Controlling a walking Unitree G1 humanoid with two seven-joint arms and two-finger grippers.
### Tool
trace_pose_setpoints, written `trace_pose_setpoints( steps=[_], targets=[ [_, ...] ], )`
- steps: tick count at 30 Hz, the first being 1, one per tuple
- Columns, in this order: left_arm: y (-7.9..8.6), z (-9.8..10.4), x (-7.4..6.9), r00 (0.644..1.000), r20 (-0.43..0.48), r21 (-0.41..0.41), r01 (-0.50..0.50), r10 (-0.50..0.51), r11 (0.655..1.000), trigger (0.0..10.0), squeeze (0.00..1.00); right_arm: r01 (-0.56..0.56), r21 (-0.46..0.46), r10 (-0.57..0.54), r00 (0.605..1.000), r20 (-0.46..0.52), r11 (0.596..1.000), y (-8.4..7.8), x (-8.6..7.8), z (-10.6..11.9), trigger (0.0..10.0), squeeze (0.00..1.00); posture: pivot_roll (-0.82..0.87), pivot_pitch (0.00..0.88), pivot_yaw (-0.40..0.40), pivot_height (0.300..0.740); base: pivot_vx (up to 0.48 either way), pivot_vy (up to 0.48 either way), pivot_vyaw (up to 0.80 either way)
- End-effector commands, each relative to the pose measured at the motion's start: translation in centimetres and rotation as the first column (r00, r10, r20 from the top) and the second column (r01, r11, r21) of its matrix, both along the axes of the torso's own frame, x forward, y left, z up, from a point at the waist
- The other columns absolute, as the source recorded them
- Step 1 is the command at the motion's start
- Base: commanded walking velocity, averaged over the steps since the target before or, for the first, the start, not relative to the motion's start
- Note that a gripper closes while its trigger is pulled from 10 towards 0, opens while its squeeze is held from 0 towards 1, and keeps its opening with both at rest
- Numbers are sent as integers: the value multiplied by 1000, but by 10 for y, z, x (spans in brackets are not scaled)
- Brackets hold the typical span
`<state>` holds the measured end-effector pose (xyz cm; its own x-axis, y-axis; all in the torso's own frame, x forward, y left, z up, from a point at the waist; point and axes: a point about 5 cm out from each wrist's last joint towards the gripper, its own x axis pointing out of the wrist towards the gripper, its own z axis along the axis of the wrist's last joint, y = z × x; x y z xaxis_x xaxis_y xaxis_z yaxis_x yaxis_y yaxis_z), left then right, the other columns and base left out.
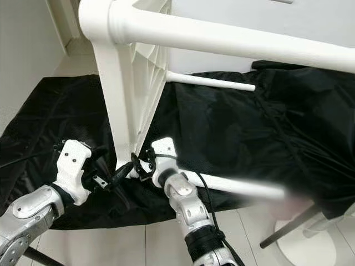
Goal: Building children table
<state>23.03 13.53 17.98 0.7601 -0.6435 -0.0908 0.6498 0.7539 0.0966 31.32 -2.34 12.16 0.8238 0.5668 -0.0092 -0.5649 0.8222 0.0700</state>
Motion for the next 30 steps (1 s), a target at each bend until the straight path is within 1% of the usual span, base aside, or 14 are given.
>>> trace_pose_setpoints(
  steps=[1, 3, 6, 8, 13, 15, 16, 18, 20, 23, 25, 27, 28, 30],
  targets=[
    [-2, 1, -1, 998, -18, 9, 61, -61, 998, 10000, 0, -36, 1, 36, 999, 10, 999, 11, 2, 2, 10000, 0, 107, 0, -10, 740, 0, 0, 0],
    [-2, 1, -1, 998, -18, 9, 61, -61, 998, 10000, 0, -36, 1, 36, 999, 10, 999, 11, 2, 2, 10000, 0, 107, 0, -10, 740, 0, 0, 0],
    [-3, 2, 3, 1000, -9, 15, 12, -12, 1000, 10000, 0, -40, -5, 40, 999, 16, 999, 12, 4, 3, 10000, 0, 108, 0, -16, 740, 0, 0, 0],
    [-2, 3, 6, 999, 4, 25, -40, 40, 999, 10000, 0, -34, -5, 34, 999, 27, 999, 8, 4, 3, 10000, 0, 108, 0, -19, 740, 0, 0, 0],
    [-2, 4, 7, 998, 16, 22, -58, 58, 998, 10000, 0, -25, -7, 26, 999, 32, 1000, 3, 2, 2, 10000, 0, 109, 0, -26, 740, 0, 0, 0],
    [-1, 3, 6, 996, 24, 45, -85, 84, 995, 10000, 0, -1, -27, 2, 1000, 30, 1000, -14, -5, -6, 10000, 0, 109, 0, -36, 740, 0, 0, 0],
    [-1, 3, 6, 996, 24, 45, -85, 84, 995, 10000, 0, -1, -27, 2, 1000, 30, 1000, -14, -5, -6, 10000, 0, 109, 0, -36, 740, 0, 0, 0],
    [0, 4, 5, 994, 46, 71, -103, 100, 992, 10000, 0, 19, -45, -18, 999, 33, 999, -30, -12, -11, 10000, 0, 107, 0, -39, 740, 0, 0, 0],
    [0, 4, 5, 994, 46, 71, -103, 100, 992, 10000, 0, 19, -45, -18, 999, 33, 999, -30, -12, -11, 10000, 0, 107, 0, -39, 740, 0, 0, 0],
    [1, 5, 5, 992, 63, 77, -116, 111, 990, 10000, 0, 29, -57, -27, 999, 38, 998, -37, -15, -12, 10000, 0, 105, 0, -38, 740, 0, 0, 0],
    [2, 7, 6, 988, 100, 83, -129, 120, 988, 10000, 0, 61, -57, -58, 997, 55, 997, -54, -20, -11, 10000, 0, 103, 0, -38, 740, 0, 0, 0],
    [2, 7, 6, 988, 100, 83, -129, 120, 988, 10000, 0, 61, -57, -58, 997, 55, 997, -54, -20, -11, 10000, 0, 103, 0, -38, 740, 0, 0, 0],
    [1, 5, 7, 989, 83, 59, -130, 125, 990, 10000, 0, 84, -54, -79, 993, 88, 995, -62, -24, -8, 10000, 0, 101, 0, -38, 740, 0, 0, 0],
    [1, 5, 7, 989, 83, 59, -130, 125, 990, 10000, 0, 84, -54, -79, 993, 88, 995, -62, -24, -8, 10000, 0, 101, 0, -38, 740, 0, 0, 0]
  ],
)
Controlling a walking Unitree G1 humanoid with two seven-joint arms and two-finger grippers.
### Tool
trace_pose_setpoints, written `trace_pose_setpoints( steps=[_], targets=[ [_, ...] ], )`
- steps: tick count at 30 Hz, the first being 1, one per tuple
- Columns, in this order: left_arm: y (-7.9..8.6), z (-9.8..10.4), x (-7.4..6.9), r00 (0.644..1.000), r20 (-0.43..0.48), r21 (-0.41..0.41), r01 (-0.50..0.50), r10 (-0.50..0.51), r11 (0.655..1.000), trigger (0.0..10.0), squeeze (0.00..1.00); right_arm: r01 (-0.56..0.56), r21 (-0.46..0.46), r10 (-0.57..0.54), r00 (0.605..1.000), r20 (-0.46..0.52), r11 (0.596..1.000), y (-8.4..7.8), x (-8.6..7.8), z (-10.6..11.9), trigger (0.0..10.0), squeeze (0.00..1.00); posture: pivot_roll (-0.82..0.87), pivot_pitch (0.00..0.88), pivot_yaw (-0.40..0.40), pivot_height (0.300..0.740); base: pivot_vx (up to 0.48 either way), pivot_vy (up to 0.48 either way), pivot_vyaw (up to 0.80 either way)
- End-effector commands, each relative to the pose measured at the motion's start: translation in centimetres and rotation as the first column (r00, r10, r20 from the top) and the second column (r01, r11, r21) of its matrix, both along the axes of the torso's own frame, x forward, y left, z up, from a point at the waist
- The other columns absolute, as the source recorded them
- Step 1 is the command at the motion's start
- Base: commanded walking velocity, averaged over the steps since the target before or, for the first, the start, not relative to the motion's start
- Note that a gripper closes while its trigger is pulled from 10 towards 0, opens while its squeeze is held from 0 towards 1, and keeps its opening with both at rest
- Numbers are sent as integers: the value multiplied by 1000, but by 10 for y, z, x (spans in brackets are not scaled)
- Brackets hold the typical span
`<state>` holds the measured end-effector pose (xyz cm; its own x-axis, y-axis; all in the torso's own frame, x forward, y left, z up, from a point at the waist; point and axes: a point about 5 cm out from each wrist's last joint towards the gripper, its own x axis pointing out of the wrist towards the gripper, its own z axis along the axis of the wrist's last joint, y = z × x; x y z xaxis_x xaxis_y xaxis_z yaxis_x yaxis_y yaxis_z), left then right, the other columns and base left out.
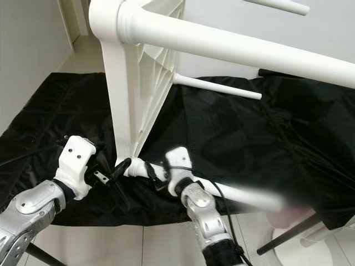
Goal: Building children table
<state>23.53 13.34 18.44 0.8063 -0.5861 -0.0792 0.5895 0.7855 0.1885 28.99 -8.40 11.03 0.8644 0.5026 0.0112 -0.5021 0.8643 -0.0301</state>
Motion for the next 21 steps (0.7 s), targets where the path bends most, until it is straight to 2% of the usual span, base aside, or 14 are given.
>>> trace_pose_setpoints(
  steps=[1, 2, 4, 5, 6, 7, 9, 10, 11, 12, 13, 14, 16, 21],
  targets=[
    [3, 1, 2, 998, 15, -4, -62, 62, 998, 10000, 0, 5, 15, -5, 1000, 15, 1000, -2, 0, 3, 10000, 0, 101, 0, -38, 740, 0, 0, 0],
    [3, -2, 6, 996, 9, 1, -92, 92, 996, 10000, 643, 29, 32, -30, 999, 33, 999, -8, -3, 6, 10000, 0, 99, 0, -37, 740, 0, 0, 0],
    [3, -2, 6, 996, 9, 1, -92, 92, 996, 10000, 643, 29, 32, -30, 999, 33, 999, -8, -3, 6, 10000, 0, 99, 0, -37, 740, 0, 0, 0],
    [4, -4, 10, 992, 0, -3, -129, 129, 992, 10000, 1000, 68, 58, -72, 995, 74, 996, -14, -3, 13, 10000, 0, 96, 0, -37, 740, 0, 0, 0],
    [4, -4, 10, 992, 0, -3, -129, 129, 992, 10000, 1000, 68, 58, -72, 995, 74, 996, -14, -3, 13, 10000, 0, 96, 0, -37, 740, 0, 0, 0],
    [5, -4, 16, 983, -16, -29, -181, 181, 983, 10000, 1000, 111, 79, -120, 986, 118, 991, -20, -2, 20, 10000, 0, 92, 0, -35, 740, 0, 0, 0],
    [5, -4, 16, 983, -16, -29, -181, 181, 983, 10000, 1000, 111, 79, -120, 986, 118, 991, -20, -2, 20, 10000, 0, 92, 0, -35, 740, 0, 0, 0],
    [7, -2, 21, 974, -14, -49, -226, 225, 973, 10000, 1000, 144, 102, -158, 977, 146, 984, -24, -1, 25, 10000, 0, 88, 0, -33, 740, 0, 0, 0],
    [7, -2, 21, 974, -14, -49, -226, 225, 973, 10000, 1000, 144, 102, -158, 977, 146, 984, -24, -1, 25, 10000, 0, 88, 0, -33, 740, 0, 0, 0],
    [10, -2, 25, 960, -30, -75, -281, 279, 957, 10000, 1000, 163, 107, -179, 969, 168, 981, -27, -2, 29, 10000, 0, 80, 0, -31, 740, 0, 0, 0],
    [10, -2, 25, 960, -30, -75, -281, 279, 957, 10000, 1000, 163, 107, -179, 969, 168, 981, -27, -2, 29, 10000, 0, 80, 0, -31, 740, 0, 0, 0],
    [12, -2, 28, 947, -34, -81, -322, 320, 943, 10000, 1000, 169, 108, -187, 967, 176, 980, -29, -3, 31, 10000, 0, 78, 0, -32, 740, 0, 0, 0],
    [12, -2, 28, 947, -34, -81, -322, 320, 943, 10000, 1000, 169, 108, -187, 967, 176, 980, -29, -3, 31, 10000, 0, 78, 0, -32, 740, 0, 0, 0],
    [15, 3, 33, 920, -24, -136, -390, 390, 911, 10000, 1000, 185, 86, -198, 966, 168, 979, -40, -9, 30, 10000, 0, 68, 0, -29, 740, 0, 0, 0]
  ],
)
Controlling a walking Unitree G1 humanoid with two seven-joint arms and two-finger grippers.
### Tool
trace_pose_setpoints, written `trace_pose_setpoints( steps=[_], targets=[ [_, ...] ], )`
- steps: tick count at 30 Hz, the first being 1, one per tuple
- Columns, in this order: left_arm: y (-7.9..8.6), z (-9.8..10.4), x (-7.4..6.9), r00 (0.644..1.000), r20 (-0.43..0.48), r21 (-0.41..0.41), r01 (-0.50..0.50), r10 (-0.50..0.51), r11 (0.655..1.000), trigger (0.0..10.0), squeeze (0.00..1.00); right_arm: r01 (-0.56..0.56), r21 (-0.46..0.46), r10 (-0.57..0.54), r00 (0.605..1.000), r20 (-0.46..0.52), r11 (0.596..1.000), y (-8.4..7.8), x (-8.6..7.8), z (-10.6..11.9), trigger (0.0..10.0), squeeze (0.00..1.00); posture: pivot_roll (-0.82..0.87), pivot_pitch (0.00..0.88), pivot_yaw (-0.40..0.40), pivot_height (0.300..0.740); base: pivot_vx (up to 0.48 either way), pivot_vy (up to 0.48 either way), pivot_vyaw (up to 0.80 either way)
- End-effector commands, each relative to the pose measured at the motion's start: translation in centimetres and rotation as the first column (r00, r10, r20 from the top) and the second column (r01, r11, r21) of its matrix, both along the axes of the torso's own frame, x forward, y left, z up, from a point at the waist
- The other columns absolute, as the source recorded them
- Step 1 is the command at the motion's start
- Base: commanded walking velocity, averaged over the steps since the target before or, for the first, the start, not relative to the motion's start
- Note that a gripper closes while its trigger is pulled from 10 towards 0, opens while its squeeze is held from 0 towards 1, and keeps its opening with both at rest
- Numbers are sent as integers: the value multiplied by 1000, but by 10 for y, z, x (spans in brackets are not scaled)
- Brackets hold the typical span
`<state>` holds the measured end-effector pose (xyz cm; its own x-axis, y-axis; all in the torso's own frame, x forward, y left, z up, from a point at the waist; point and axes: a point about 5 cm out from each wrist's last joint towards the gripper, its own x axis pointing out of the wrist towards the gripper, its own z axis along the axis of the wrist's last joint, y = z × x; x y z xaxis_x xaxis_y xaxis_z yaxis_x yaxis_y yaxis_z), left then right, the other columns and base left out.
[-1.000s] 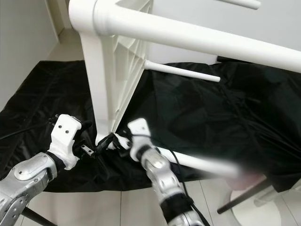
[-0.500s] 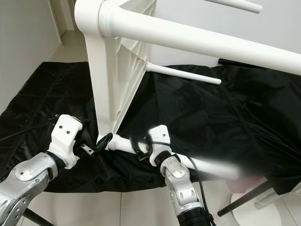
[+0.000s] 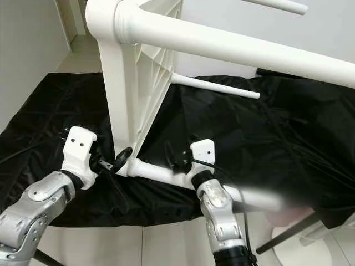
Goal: Building children table
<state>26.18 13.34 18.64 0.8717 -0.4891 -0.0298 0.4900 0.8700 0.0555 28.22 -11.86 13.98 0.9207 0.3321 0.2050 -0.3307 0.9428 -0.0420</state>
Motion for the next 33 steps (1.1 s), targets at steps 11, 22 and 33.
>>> trace_pose_setpoints(
  steps=[11, 22, 33],
  targets=[
    [4, 20, 16, 949, 44, -99, -307, 313, 946, 10000, 420, 45, -28, -46, 999, -9, 999, -11, -3, -2, 10000, 0, 52, 8, -20, 740, 0, 0, 0],
    [-14, 40, 32, 944, 79, -173, -303, 319, 937, 10000, 0, 82, -28, -82, 997, -13, 996, -13, -3, 0, 10000, 0, 22, 27, -1, 740, 0, 0, 0],
    [-31, 50, 42, 941, 79, -182, -312, 330, 933, 10000, 0, 104, -27, -105, 994, -10, 994, -14, -1, 1, 10000, 0, 16, 25, 5, 740, 0, 0, 0]
  ],
)
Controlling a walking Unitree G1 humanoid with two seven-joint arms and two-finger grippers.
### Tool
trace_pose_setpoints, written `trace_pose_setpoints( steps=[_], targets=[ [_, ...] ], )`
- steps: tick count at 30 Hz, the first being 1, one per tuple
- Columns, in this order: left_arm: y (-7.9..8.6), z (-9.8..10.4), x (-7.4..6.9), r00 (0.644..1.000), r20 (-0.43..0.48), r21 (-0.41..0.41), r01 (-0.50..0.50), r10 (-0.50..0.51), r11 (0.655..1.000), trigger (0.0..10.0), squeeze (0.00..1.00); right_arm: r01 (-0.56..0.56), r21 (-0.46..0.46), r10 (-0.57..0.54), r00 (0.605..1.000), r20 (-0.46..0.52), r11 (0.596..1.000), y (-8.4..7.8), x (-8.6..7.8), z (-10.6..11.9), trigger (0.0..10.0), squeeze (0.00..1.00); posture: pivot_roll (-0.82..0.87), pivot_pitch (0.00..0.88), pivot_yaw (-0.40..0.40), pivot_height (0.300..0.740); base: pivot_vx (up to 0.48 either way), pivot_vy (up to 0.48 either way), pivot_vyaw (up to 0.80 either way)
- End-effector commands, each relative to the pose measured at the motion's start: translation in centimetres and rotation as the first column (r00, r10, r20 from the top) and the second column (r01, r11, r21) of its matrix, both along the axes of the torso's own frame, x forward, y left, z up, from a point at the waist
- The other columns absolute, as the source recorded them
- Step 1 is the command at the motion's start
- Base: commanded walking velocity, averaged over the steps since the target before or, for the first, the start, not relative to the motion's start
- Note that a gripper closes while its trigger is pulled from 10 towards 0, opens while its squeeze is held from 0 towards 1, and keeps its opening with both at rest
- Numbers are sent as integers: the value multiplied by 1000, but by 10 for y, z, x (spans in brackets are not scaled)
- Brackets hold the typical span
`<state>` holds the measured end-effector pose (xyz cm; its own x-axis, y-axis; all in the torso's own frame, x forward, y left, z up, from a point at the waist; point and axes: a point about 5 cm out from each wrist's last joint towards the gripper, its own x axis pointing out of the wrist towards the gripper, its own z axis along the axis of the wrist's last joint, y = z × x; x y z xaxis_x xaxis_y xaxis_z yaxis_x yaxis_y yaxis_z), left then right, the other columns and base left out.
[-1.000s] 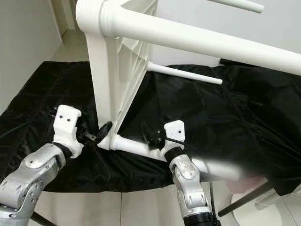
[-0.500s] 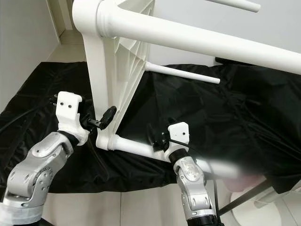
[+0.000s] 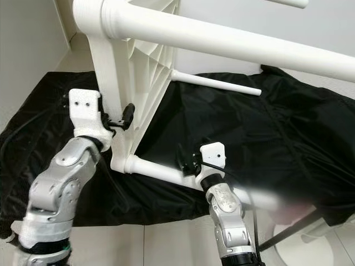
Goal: Building children table
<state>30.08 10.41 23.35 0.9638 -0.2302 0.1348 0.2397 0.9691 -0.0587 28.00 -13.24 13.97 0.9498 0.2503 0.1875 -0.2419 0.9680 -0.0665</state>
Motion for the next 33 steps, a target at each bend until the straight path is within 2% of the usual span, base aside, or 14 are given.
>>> trace_pose_setpoints(
  steps=[1, 3, 5, 6, 9, 23, 31, 33],
  targets=[
    [-3, 4, 3, 999, -5, -7, -53, 53, 999, 10000, 0, 12, 3, -12, 1000, -2, 1000, 0, 1, 1, 10000, 0, 16, 25, 5, 740, 0, 0, 0],
    [-6, 6, 2, 999, 5, -12, -39, 39, 999, 10000, 0, 13, 4, -13, 1000, -2, 1000, 0, 1, 0, 10000, 0, 16, 25, 5, 740, 0, 0, 0],
    [-9, 8, 0, 1000, 21, -27, 15, -14, 1000, 10000, 0, 13, 4, -13, 1000, -3, 1000, 1, 1, 0, 10000, 0, 16, 19, 9, 740, 0, 0, 0],
    [-10, 7, -4, 997, 23, -32, 81, -80, 996, 10000, 0, 14, 4, -14, 1000, -4, 1000, 1, 2, 0, 10000, 0, 19, 21, 8, 740, 0, 0, 0],
    [-10, 5, -7, 992, 27, -36, 122, -121, 992, 10000, 0, 15, 3, -14, 1000, -6, 1000, 1, 2, 0, 10000, 0, 19, 21, 7, 740, 0, 0, 0],
    [-16, 10, -9, 981, 74, -23, 184, -182, 983, 10000, 0, 6, 4, -6, 1000, -11, 1000, 4, 5, -1, 10000, 0, 27, 21, 4, 740, 0, 0, 0],
    [-22, 12, -4, 979, 88, 12, 182, -183, 983, 10000, 0, 4, 5, -4, 1000, -13, 1000, 5, 5, -2, 10000, 0, 30, 21, 7, 740, 0, 0, 0],
    [-26, 13, 0, 978, 92, 43, 184, -187, 982, 10000, 0, 2, 9, -2, 1000, -8, 1000, 7, 5, -1, 10000, 0, 29, 21, 11, 740, 0, 0, 0]
  ],
)
